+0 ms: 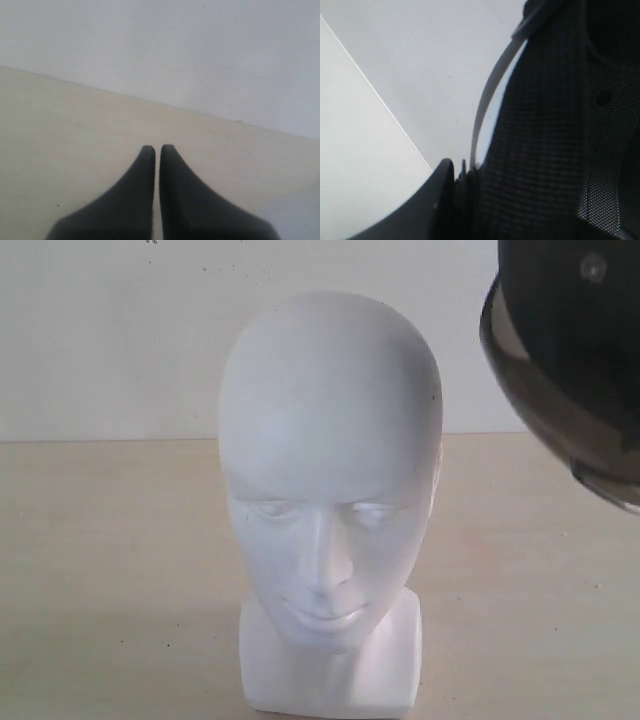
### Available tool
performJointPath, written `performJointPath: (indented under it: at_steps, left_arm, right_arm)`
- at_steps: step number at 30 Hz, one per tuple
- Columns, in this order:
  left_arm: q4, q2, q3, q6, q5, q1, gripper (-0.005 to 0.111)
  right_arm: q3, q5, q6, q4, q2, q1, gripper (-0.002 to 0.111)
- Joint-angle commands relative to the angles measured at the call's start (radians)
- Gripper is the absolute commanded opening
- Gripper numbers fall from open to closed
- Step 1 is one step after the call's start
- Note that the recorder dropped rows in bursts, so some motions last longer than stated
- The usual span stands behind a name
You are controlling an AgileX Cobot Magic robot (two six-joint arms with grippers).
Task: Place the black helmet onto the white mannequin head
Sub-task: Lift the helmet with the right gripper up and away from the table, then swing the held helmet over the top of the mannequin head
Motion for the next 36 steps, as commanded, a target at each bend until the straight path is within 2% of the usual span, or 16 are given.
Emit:
performJointPath:
  at_steps: [1, 7, 11, 15, 20, 27, 36]
  left_arm:
    - [0.004, -0.002, 0.004, -0.004, 0.003, -0.004, 0.004]
    - [0.004, -0.002, 0.004, -0.004, 0.003, -0.004, 0.004]
    - [0.004, -0.002, 0.004, -0.004, 0.003, -0.004, 0.004]
    - [0.004, -0.002, 0.004, -0.004, 0.003, -0.004, 0.004]
    - [0.004, -0.002, 0.004, -0.004, 0.003, -0.004, 0.004]
    - [0.004, -0.002, 0.004, -0.004, 0.003, -0.004, 0.004]
    - [0.004, -0.002, 0.004, -0.004, 0.003, -0.004, 0.004]
  right_arm:
    - [-0.082, -0.286, -0.009, -0.014, -0.011, -0.003, 0.000]
    - [-0.116, -0.489, 0.218, 0.033, 0.058, -0.003, 0.000]
    - [-0.118, -0.569, 0.469, 0.032, 0.112, -0.003, 0.000]
    - [-0.118, -0.735, 0.724, 0.024, 0.188, -0.003, 0.000]
    - [-0.118, -0.844, 0.973, -0.068, 0.281, -0.003, 0.000]
    - [-0.118, -1.060, 1.121, -0.106, 0.391, -0.003, 0.000]
    - [-0.118, -1.035, 1.280, -0.222, 0.468, 0.008, 0.000]
